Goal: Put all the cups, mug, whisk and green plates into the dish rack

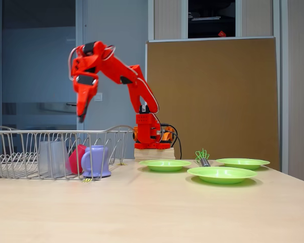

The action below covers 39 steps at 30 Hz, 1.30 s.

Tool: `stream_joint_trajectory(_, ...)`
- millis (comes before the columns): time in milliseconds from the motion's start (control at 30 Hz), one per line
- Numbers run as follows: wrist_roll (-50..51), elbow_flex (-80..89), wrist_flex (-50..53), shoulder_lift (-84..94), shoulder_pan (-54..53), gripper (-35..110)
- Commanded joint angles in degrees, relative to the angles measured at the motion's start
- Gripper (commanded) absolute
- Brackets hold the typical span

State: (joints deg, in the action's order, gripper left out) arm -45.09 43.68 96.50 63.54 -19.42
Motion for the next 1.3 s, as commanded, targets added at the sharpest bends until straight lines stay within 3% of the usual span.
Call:
stream_joint_trajectory(0, 4.8, 9.8, 0.6, 12.4, 4.5, 26)
stream_joint_trajectory(167, 16.7, 21.3, -0.2, 21.9, 13.4, 25)
stream_joint_trajectory(400, 42.4, 38.4, -7.6, 29.9, 30.1, 22)
stream_joint_trajectory(467, 55.2, 43.6, -8.9, 31.7, 34.7, 22)
stream_joint_trajectory(600, 92.1, 56.6, -12.9, 37.4, 43.5, 21)
stream_joint_trajectory(733, 112.6, 67.3, -20.5, 40.7, 52.7, 22)
stream_joint_trajectory(967, 134.0, 74.5, -29.8, 38.8, 65.3, 24)
stream_joint_trajectory(1267, 146.9, 78.0, -48.0, 32.0, 70.7, 27)
